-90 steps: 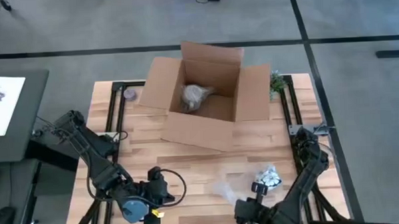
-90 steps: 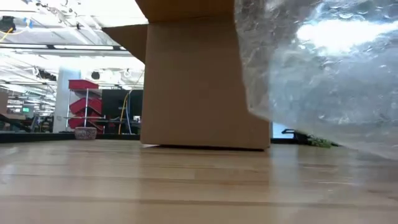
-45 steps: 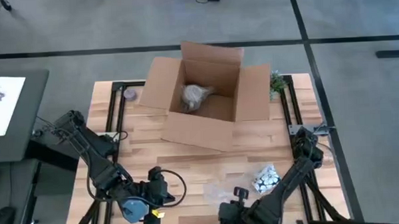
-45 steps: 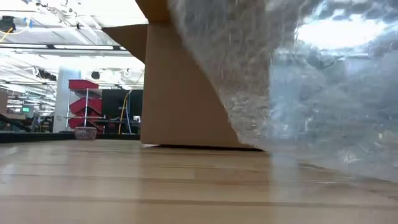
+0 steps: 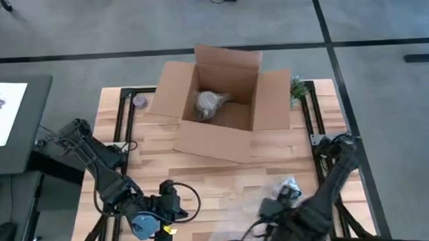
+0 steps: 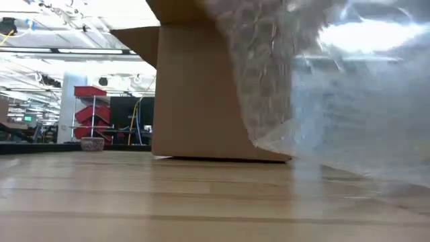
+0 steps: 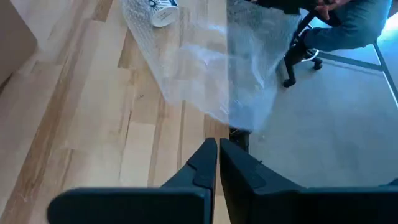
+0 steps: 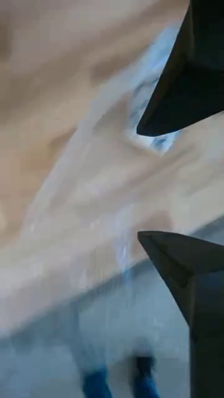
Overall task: Wrap mug
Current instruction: Wrap the white blue mug with the transparent bubble wrap
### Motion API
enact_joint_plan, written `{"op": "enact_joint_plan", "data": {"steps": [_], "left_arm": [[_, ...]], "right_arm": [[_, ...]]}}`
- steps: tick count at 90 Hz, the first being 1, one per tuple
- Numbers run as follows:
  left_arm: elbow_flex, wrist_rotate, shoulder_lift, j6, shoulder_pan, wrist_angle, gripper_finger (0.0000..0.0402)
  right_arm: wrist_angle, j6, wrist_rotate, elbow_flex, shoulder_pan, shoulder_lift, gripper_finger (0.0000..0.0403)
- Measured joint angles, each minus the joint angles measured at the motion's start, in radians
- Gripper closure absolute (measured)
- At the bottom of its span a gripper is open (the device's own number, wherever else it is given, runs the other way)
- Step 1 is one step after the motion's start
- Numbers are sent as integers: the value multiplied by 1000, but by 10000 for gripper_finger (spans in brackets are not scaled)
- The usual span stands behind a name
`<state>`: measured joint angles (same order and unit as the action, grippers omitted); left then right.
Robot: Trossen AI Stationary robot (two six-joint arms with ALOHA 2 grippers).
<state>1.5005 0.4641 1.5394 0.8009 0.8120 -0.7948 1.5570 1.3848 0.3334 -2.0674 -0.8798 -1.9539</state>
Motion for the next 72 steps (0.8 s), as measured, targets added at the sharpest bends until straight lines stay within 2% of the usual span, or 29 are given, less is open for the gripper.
{"op": "enact_joint_plan", "data": {"steps": [25,35,43,53,72], "left_arm": [[0,5,0,-21,0,0,402],[0,5,0,-25,0,1,402],[0,5,0,-26,0,0,402],[0,6,0,-30,0,0,402],[0,6,0,-29,0,0,402]], "right_arm": [[-15,567,46,481,-111,303,149],[-77,724,67,654,-128,454,149],[-168,787,69,790,-119,567,148],[-337,792,61,951,-91,699,148],[-557,785,-18,1183,-12,821,148]]}}
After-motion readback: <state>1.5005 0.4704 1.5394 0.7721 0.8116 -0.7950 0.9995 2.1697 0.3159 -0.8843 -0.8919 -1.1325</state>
